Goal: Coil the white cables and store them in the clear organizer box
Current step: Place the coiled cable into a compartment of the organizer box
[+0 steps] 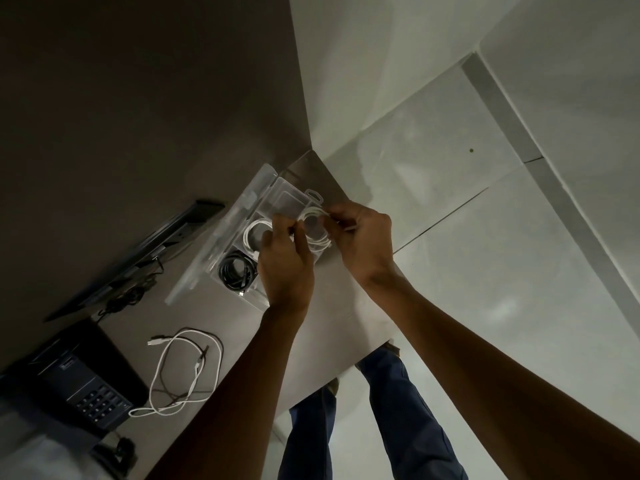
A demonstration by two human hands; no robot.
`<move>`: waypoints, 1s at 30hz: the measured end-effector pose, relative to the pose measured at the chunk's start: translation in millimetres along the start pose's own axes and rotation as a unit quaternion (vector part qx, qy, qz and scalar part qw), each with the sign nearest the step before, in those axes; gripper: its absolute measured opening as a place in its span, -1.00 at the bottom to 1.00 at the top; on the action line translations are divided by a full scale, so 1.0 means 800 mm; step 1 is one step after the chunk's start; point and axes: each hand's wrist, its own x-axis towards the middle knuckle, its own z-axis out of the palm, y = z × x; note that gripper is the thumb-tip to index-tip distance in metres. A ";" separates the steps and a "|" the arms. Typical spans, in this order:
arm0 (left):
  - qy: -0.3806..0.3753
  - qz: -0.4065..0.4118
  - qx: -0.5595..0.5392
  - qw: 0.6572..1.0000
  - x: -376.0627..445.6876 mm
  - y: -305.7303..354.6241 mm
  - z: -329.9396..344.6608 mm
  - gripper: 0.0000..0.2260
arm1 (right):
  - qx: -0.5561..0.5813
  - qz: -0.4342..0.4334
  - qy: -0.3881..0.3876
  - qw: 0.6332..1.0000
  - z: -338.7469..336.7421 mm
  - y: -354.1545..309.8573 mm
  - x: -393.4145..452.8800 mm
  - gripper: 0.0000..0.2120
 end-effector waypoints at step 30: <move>-0.063 0.090 0.126 0.986 0.003 -0.016 -0.013 -0.86 | -0.109 -0.157 0.010 0.982 -0.003 0.059 -0.022 -0.75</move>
